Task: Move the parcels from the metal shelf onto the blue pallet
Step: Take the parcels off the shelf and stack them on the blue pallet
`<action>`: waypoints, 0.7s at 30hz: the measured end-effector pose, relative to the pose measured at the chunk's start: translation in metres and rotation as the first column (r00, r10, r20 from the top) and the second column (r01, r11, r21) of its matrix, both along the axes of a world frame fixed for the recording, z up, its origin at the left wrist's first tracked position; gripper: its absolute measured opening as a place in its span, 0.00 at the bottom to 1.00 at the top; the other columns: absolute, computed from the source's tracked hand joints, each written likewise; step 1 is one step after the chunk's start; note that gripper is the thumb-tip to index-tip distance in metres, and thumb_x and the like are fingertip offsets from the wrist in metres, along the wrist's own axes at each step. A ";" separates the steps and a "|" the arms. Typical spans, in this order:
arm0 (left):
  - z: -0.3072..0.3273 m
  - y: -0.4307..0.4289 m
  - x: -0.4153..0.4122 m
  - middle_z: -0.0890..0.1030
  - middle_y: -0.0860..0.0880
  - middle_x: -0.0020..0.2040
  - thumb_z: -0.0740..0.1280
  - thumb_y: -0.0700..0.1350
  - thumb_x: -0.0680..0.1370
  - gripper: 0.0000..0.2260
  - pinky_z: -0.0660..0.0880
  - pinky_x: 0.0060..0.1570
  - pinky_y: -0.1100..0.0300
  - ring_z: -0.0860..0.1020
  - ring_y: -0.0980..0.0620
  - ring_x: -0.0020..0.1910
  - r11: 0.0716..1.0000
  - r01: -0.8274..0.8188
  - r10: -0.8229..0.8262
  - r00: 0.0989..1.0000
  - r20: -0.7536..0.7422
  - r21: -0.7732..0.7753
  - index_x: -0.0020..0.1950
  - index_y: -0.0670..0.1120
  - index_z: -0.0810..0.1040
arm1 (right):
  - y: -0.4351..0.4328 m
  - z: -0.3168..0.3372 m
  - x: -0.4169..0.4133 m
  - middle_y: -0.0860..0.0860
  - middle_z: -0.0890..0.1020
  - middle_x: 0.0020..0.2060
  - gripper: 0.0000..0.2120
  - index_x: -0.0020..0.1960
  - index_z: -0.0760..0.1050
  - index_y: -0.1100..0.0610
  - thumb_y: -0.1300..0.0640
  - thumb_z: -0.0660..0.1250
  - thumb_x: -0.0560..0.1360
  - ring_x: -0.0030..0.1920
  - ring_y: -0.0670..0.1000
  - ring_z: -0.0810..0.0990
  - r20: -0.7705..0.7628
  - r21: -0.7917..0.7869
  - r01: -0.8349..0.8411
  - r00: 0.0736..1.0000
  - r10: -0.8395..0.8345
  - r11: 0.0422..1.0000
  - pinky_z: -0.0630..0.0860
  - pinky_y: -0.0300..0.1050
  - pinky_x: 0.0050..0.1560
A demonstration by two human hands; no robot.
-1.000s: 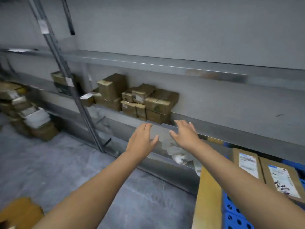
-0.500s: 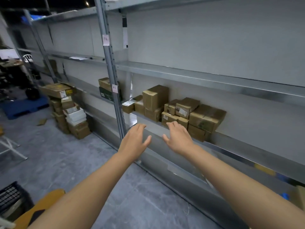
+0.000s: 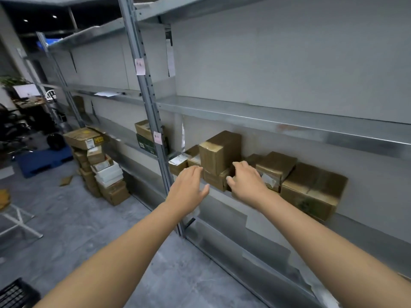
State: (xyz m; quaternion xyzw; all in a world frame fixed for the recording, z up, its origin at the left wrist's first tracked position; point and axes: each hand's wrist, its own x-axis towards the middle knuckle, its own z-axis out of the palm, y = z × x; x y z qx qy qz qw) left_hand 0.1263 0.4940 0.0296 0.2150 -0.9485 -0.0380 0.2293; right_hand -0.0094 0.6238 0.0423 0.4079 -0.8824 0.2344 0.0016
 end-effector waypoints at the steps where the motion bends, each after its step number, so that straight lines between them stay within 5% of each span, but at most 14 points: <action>1: 0.004 -0.012 -0.014 0.71 0.47 0.70 0.62 0.55 0.79 0.26 0.62 0.70 0.57 0.67 0.51 0.70 1.000 -0.006 0.006 1.000 0.000 0.000 0.74 0.44 0.65 | -0.009 0.004 -0.014 0.57 0.70 0.65 0.22 0.69 0.65 0.59 0.50 0.59 0.79 0.66 0.58 0.70 0.012 -0.008 0.003 1.000 -0.002 1.000 0.67 0.53 0.66; 21: -0.026 -0.230 -0.189 0.72 0.46 0.69 0.59 0.52 0.81 0.23 0.62 0.70 0.57 0.68 0.50 0.69 0.982 0.131 -0.133 0.991 0.007 0.139 0.73 0.43 0.66 | -0.180 -0.027 -0.152 0.58 0.69 0.69 0.25 0.74 0.61 0.61 0.49 0.56 0.81 0.69 0.57 0.68 0.166 0.063 0.255 0.951 -0.262 0.965 0.67 0.52 0.68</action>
